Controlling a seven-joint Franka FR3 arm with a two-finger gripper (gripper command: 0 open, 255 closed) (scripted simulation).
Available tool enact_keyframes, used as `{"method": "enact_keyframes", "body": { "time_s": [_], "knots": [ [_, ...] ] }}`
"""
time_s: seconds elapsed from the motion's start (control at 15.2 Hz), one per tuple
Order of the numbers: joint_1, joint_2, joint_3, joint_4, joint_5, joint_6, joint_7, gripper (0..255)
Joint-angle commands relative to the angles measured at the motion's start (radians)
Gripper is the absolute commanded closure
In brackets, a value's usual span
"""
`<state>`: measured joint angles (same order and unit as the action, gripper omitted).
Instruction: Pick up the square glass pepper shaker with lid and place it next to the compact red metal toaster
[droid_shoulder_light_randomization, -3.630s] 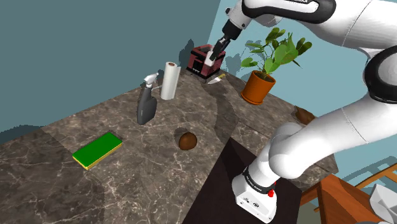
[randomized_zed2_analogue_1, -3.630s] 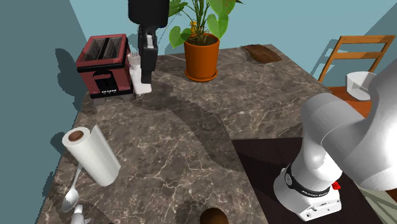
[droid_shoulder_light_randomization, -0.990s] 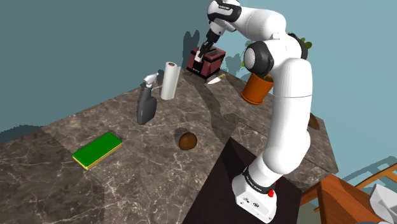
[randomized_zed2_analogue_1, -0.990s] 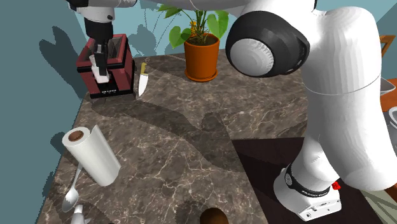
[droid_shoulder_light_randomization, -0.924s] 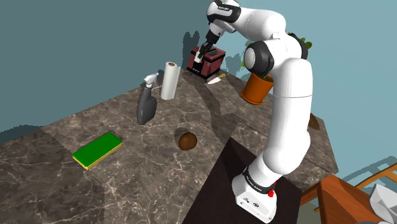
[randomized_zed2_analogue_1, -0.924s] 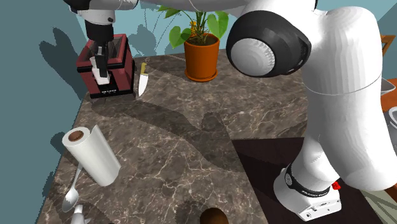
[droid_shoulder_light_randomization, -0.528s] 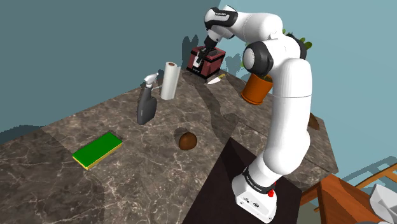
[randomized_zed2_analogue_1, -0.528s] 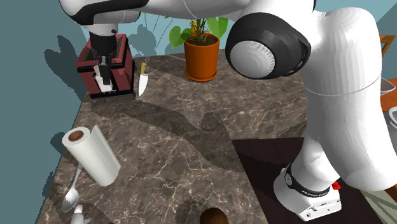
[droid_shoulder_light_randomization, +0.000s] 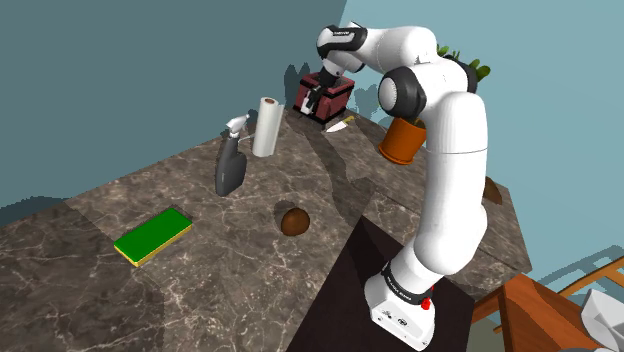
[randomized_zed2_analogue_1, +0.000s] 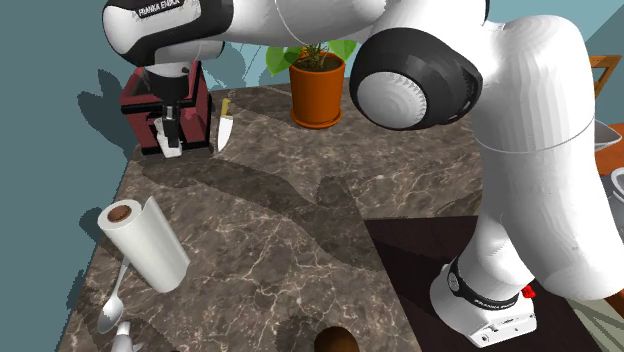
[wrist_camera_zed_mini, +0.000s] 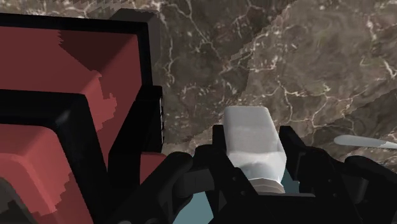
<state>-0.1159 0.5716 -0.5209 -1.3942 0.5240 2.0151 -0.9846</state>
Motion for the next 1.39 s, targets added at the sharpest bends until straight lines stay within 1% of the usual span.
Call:
{"method": "enact_keyframes", "body": {
  "time_s": [0.0,0.92,1.32],
  "knots": [
    [0.004,0.002,0.003,-0.026,0.005,0.026,-0.009,255],
    [-0.003,0.068,0.035,-0.108,0.061,0.163,-0.067,255],
    [-0.004,0.070,0.036,-0.109,0.062,0.166,-0.068,255]
  ]
}}
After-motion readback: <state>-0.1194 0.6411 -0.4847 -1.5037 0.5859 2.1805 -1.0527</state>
